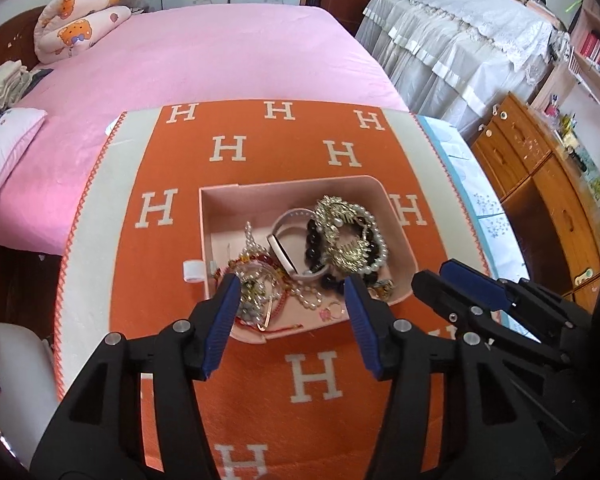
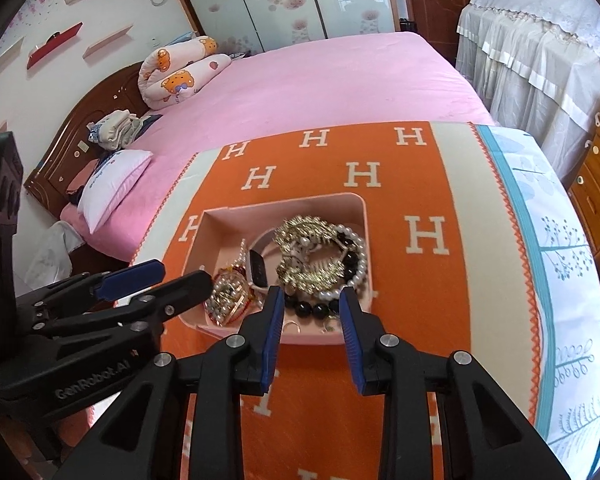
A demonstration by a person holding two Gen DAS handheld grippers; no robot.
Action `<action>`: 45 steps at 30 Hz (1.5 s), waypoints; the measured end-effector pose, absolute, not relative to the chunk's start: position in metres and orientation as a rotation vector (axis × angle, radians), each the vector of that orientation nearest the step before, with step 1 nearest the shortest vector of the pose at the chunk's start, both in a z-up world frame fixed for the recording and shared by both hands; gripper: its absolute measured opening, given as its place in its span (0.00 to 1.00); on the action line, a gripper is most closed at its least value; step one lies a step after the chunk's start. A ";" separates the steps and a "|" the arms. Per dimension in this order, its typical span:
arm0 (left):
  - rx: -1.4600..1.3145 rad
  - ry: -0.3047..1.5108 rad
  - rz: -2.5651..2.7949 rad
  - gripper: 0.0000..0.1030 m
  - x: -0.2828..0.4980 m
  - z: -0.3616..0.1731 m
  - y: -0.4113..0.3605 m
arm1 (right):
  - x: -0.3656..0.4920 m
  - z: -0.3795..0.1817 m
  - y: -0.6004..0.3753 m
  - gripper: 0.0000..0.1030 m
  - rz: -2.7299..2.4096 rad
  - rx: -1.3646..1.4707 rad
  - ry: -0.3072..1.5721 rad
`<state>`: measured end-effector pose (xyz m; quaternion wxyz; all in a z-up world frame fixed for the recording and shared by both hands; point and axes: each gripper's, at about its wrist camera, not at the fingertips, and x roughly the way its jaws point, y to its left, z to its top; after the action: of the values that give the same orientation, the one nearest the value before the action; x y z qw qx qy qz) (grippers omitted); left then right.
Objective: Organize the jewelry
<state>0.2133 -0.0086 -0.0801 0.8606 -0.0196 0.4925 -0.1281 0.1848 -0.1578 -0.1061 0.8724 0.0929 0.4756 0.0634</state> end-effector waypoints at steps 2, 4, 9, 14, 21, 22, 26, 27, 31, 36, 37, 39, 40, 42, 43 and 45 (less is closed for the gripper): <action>-0.042 1.023 -0.264 0.52 0.202 -0.082 -0.009 | 0.176 -0.108 -0.160 0.34 0.119 0.187 0.994; -0.025 1.013 -0.252 0.52 0.190 -0.085 -0.011 | 0.165 -0.111 -0.162 0.34 0.108 0.180 0.999; 0.023 1.046 -0.220 0.52 0.155 -0.103 -0.014 | 0.130 -0.125 -0.168 0.34 0.092 0.171 1.041; 0.058 1.075 -0.191 0.52 0.116 -0.118 -0.014 | 0.092 -0.137 -0.172 0.35 0.087 0.162 1.080; 0.060 1.086 -0.152 0.52 0.070 -0.110 -0.012 | 0.038 -0.132 -0.176 0.38 0.104 0.169 1.107; 0.056 1.082 -0.144 0.52 0.063 -0.104 -0.012 | 0.029 -0.127 -0.176 0.39 0.110 0.174 1.106; 0.040 1.059 -0.125 0.53 0.043 -0.077 -0.013 | 0.010 -0.102 -0.181 0.46 0.121 0.190 1.093; 0.040 1.050 -0.120 0.55 0.038 -0.069 -0.015 | 0.005 -0.093 -0.182 0.48 0.122 0.192 1.084; 0.040 1.011 -0.115 0.58 0.019 -0.038 -0.018 | -0.010 -0.062 -0.183 0.57 0.118 0.182 1.049; 0.043 0.967 -0.096 0.58 -0.001 -0.009 -0.020 | -0.024 -0.027 -0.183 0.63 0.108 0.153 0.990; 0.041 0.962 -0.092 0.58 -0.004 -0.004 -0.019 | -0.027 -0.022 -0.183 0.64 0.106 0.151 0.982; 0.036 0.958 -0.088 0.58 -0.007 0.003 -0.019 | -0.029 -0.014 -0.184 0.65 0.106 0.150 0.975; 0.034 0.956 -0.084 0.58 -0.008 0.006 -0.019 | -0.031 -0.011 -0.184 0.65 0.105 0.149 0.969; 0.034 0.952 -0.082 0.58 -0.010 0.011 -0.019 | -0.034 -0.004 -0.184 0.65 0.105 0.142 0.960; 0.034 0.950 -0.081 0.58 -0.011 0.013 -0.019 | -0.035 -0.001 -0.183 0.65 0.102 0.138 0.954; 0.036 0.943 -0.079 0.58 -0.011 0.017 -0.019 | -0.037 0.004 -0.184 0.65 0.097 0.133 0.946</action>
<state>-0.0114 -0.0191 0.0172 0.8899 0.0175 0.4541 -0.0382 -0.0374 -0.1837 0.0041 0.8870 0.0639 0.4549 0.0467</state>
